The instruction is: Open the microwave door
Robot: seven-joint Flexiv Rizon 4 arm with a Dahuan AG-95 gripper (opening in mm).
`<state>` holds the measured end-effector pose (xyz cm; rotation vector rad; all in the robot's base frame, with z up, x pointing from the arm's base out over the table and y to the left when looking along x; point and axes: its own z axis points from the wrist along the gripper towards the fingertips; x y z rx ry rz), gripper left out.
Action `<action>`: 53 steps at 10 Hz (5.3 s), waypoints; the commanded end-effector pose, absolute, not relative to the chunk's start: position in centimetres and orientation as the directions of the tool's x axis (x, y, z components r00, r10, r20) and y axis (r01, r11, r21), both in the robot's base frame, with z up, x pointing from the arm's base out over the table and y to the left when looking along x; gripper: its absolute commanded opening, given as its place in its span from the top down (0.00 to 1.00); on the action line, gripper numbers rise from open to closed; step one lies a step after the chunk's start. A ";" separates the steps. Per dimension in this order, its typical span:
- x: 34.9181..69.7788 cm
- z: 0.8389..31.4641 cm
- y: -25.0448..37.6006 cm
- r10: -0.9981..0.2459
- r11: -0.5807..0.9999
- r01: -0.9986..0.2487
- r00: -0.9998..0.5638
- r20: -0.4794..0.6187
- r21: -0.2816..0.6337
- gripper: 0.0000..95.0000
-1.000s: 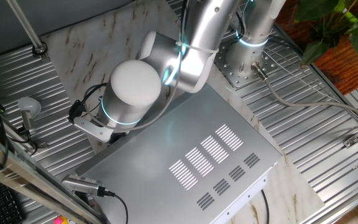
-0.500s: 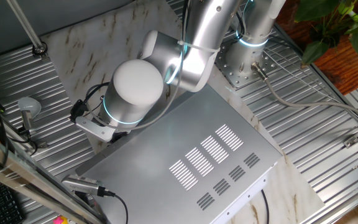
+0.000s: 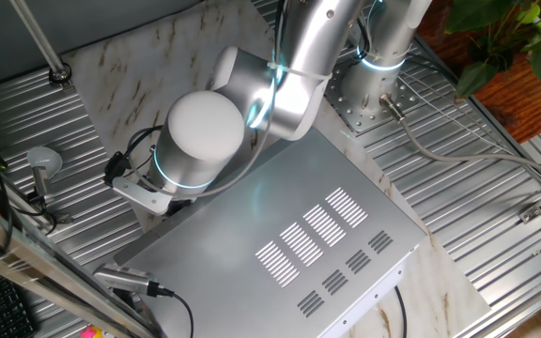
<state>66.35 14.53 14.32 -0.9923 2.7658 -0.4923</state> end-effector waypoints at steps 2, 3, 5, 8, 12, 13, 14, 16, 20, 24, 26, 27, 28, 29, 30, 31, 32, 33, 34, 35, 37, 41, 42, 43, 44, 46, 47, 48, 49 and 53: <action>65.4 13.3 16.0 -0.634 0.732 -0.579 -0.772 -0.047 -0.358 1.00; 65.4 13.3 16.0 -0.635 0.730 -0.580 -0.771 -0.045 -0.361 1.00; 65.4 13.3 16.0 -0.637 0.729 -0.582 -0.770 -0.046 -0.360 1.00; 65.4 13.3 16.0 -0.641 0.723 -0.585 -0.767 -0.040 -0.366 1.00; 65.4 13.3 16.0 -0.642 0.723 -0.586 -0.765 -0.045 -0.366 1.00; 65.4 13.3 16.0 -0.641 0.726 -0.586 -0.766 -0.046 -0.359 1.00; 65.4 13.3 16.0 -0.641 0.727 -0.587 -0.766 -0.046 -0.356 1.00; 65.4 13.3 16.0 -0.642 0.724 -0.586 -0.766 -0.043 -0.365 1.00; 65.4 13.3 16.0 -0.636 0.729 -0.581 -0.770 -0.046 -0.361 1.00; 65.4 13.3 16.0 -0.645 0.721 -0.591 -0.763 -0.040 -0.361 1.00; 65.4 13.3 16.0 -0.650 0.722 -0.599 -0.759 -0.043 -0.346 0.80; 65.4 13.3 16.0 -0.651 0.719 -0.597 -0.758 -0.040 -0.356 1.00; 65.4 13.3 16.0 -0.651 0.719 -0.599 -0.758 -0.039 -0.352 1.00; 65.4 13.3 16.0 -0.652 0.722 -0.603 -0.757 -0.042 -0.340 0.80; 65.4 13.3 16.0 -0.652 0.722 -0.603 -0.757 -0.042 -0.340 0.80; 65.4 13.3 16.0 -0.651 0.717 -0.599 -0.758 -0.037 -0.357 1.00; 65.4 13.3 16.0 -0.651 0.717 -0.599 -0.758 -0.036 -0.357 1.00; 65.4 13.3 16.0 -0.651 0.717 -0.600 -0.758 -0.033 -0.354 1.00; 65.4 13.3 16.0 -0.651 0.719 -0.600 -0.758 -0.035 -0.351 1.00; 65.4 13.3 16.0 -0.651 0.718 -0.600 -0.758 -0.034 -0.354 1.00; 65.4 13.3 16.0 -0.650 0.718 -0.598 -0.759 -0.036 -0.357 1.00; 65.4 13.3 16.0 -0.651 0.716 -0.598 -0.758 -0.035 -0.361 1.00; 65.4 13.3 16.0 -0.651 0.717 -0.599 -0.758 -0.037 -0.355 1.00; 65.4 13.3 16.0 -0.651 0.716 -0.599 -0.758 -0.035 -0.359 1.00; 65.4 13.3 16.0 -0.651 0.714 -0.597 -0.758 -0.033 -0.366 1.00; 65.4 13.3 16.0 -0.650 0.717 -0.598 -0.759 -0.034 -0.358 1.00; 65.4 13.3 16.0 -0.649 0.716 -0.596 -0.760 -0.032 -0.365 1.00; 65.4 13.3 16.0 -0.649 0.715 -0.595 -0.760 -0.032 -0.366 1.00; 65.4 13.3 16.0 -0.648 0.717 -0.595 -0.761 -0.032 -0.363 1.00; 65.4 13.3 16.0 -0.646 0.718 -0.592 -0.763 -0.032 -0.365 1.00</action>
